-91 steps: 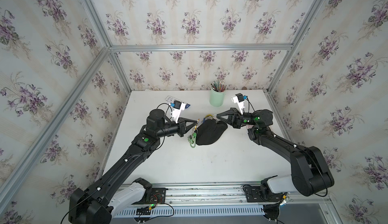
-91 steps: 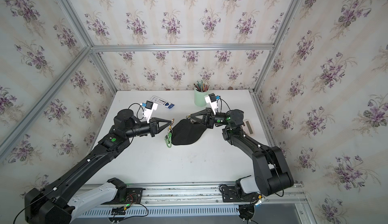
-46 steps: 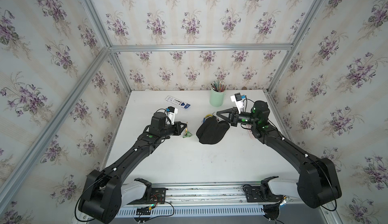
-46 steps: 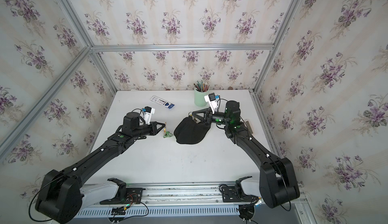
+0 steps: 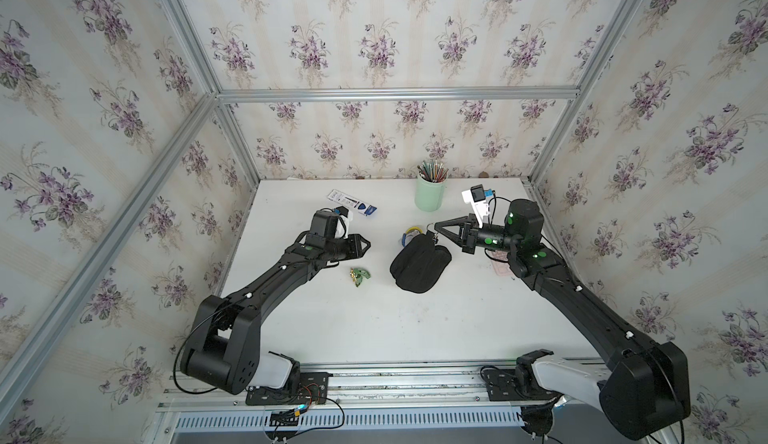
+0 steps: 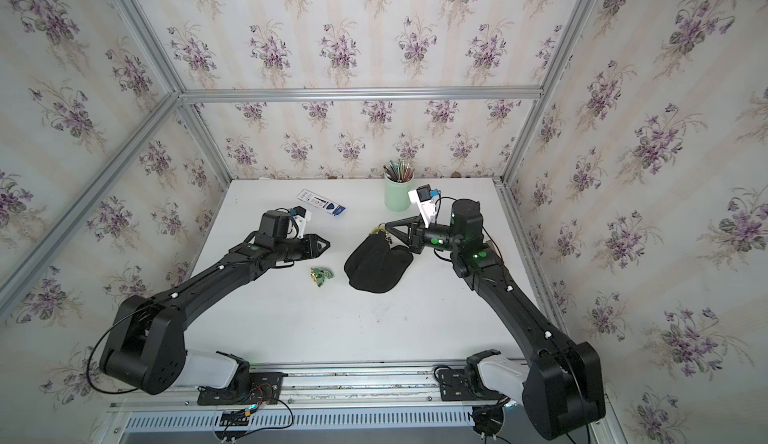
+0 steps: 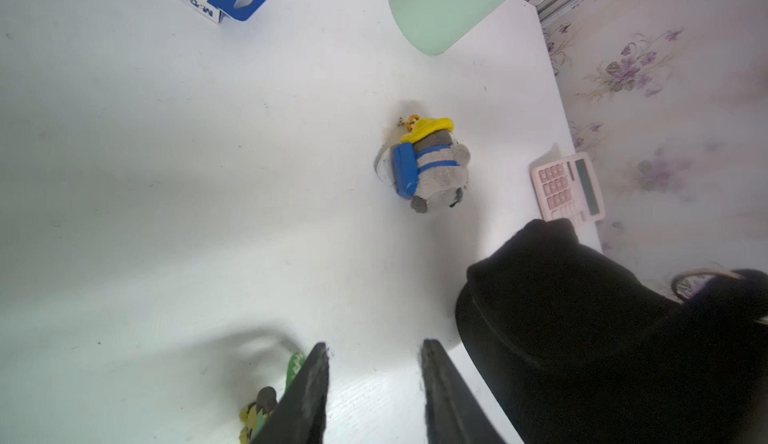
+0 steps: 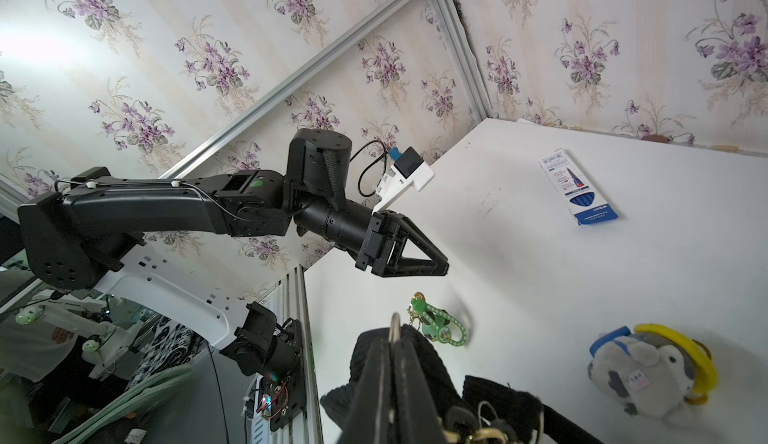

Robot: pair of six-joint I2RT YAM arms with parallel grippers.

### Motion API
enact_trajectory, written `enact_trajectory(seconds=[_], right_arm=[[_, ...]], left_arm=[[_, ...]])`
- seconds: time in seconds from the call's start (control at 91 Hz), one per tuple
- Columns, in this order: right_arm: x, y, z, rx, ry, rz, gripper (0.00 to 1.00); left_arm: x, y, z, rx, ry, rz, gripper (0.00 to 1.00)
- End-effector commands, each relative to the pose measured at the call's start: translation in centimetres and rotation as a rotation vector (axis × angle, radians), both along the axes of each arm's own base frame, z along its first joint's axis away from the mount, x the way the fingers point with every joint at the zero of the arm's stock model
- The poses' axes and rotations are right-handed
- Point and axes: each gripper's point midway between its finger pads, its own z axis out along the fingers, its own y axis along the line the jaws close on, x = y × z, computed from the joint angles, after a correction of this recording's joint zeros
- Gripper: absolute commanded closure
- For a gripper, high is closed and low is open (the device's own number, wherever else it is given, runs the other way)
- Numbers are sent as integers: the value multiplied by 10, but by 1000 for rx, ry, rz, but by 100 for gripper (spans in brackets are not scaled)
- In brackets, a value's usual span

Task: Remove the decoration from the bag
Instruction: Place the decoration item at the center of the board.

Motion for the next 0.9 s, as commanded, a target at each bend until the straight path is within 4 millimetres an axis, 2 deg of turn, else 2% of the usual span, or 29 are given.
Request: enact_trajectory(seconds=[0.0,0.264,0.319,0.462,0.604,0.78,0.89], right_arm=[[3,-3,-8,-44,23,-34,100],[21,-21,-28,-203,181,-190,100],[19,-24,-29,-226,202,-209,100],[7,-33,-18,-250,213,-234,100],[-3,-49,-12,-311,237,-307,100],[-13,-66,4,-360,246,-385,100],[-19,-66,14,-345,250,-382,100]], left_arm=[[-3,8,-8,64,26,2,60],[-4,15,3,103,2,9,60],[-5,16,18,96,-35,12,60],[-8,17,36,90,-71,10,60],[-13,19,51,81,-104,11,60],[-17,22,59,81,-126,10,60],[-18,22,61,84,-129,7,60]])
